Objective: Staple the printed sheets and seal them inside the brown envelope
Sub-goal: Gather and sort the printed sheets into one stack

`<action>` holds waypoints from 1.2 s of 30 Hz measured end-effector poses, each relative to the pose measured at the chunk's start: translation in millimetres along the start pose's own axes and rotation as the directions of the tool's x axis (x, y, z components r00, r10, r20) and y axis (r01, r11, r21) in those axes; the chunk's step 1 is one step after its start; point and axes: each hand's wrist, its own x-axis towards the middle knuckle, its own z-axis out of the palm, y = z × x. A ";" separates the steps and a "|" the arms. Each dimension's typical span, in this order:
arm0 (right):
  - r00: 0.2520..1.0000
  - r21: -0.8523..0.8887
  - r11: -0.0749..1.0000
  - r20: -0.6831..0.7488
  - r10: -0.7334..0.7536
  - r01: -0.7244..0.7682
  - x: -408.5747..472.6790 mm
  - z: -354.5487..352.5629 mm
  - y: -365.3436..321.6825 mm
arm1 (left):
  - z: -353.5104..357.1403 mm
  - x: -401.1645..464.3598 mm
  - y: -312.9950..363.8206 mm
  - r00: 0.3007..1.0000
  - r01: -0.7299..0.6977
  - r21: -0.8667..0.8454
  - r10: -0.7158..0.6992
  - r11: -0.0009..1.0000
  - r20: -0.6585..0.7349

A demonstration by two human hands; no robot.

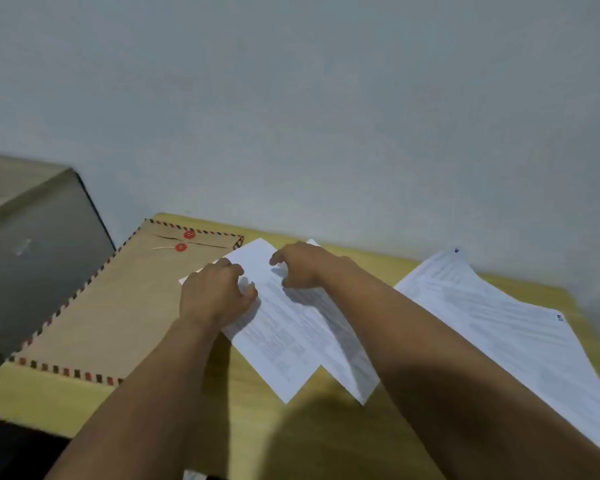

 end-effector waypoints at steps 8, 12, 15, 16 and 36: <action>0.984 -0.178 0.984 0.180 0.010 0.023 56.1 -11.9 -8.6 | 34.7 14.5 -35.4 0.981 -0.153 0.117 0.165 0.981 -0.106; 0.981 -0.162 0.986 0.193 -0.007 0.039 62.1 -15.8 -5.9 | 39.8 17.6 -37.3 0.973 -0.185 0.078 0.194 0.980 -0.123; 0.983 -0.121 0.992 0.184 -0.001 0.023 62.0 -17.6 -2.8 | 41.9 18.1 -38.6 0.971 -0.196 0.072 0.203 0.978 -0.126; 0.982 -0.108 0.994 0.187 0.006 0.015 61.8 -17.2 -1.1 | 41.7 17.6 -38.6 0.970 -0.198 0.076 0.206 0.977 -0.129; 0.977 0.149 0.982 -0.194 -0.085 0.114 24.3 -73.5 -5.7 | -4.5 22.6 -2.9 0.980 -0.035 -0.428 -0.053 0.903 -0.194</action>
